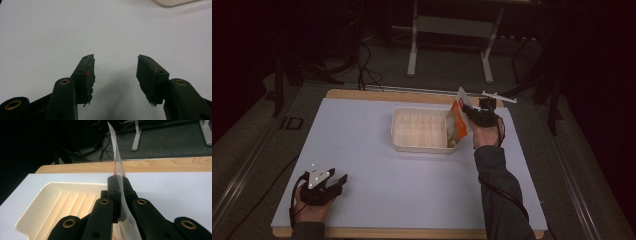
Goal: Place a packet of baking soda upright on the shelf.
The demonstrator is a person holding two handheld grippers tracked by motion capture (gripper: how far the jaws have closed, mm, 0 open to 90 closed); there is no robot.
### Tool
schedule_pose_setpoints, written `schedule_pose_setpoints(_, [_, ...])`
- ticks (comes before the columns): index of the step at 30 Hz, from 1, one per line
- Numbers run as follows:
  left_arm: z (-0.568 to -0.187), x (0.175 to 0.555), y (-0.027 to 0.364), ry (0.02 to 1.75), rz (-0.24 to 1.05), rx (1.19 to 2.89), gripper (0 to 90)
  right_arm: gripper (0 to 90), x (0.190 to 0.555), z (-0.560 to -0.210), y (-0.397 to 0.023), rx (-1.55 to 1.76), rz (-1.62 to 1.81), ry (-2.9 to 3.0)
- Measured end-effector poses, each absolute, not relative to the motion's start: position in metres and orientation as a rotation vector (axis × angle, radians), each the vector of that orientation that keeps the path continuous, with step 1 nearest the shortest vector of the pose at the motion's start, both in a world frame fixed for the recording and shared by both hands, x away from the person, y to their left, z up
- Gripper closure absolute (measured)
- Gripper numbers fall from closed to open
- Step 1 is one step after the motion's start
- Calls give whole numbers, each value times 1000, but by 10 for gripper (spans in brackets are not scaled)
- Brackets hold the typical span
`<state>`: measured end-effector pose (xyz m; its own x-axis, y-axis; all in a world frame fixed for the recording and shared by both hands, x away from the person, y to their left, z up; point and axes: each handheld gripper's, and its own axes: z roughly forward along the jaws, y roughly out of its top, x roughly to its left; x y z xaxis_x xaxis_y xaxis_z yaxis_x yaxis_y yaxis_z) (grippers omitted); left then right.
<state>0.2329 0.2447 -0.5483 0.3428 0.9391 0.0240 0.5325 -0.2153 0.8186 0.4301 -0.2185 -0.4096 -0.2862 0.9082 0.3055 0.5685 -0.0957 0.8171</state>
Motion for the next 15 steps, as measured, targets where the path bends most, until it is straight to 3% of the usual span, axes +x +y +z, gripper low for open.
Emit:
schedule_pose_setpoints(8, [-548,233,245,1294,701,1873,482,678,431,-413,-220,1619,1306,1914])
schedule_pose_setpoints(15, [-548,233,245,1295,701,1871,482,554,426,-400,-221,1570,1257,1952])
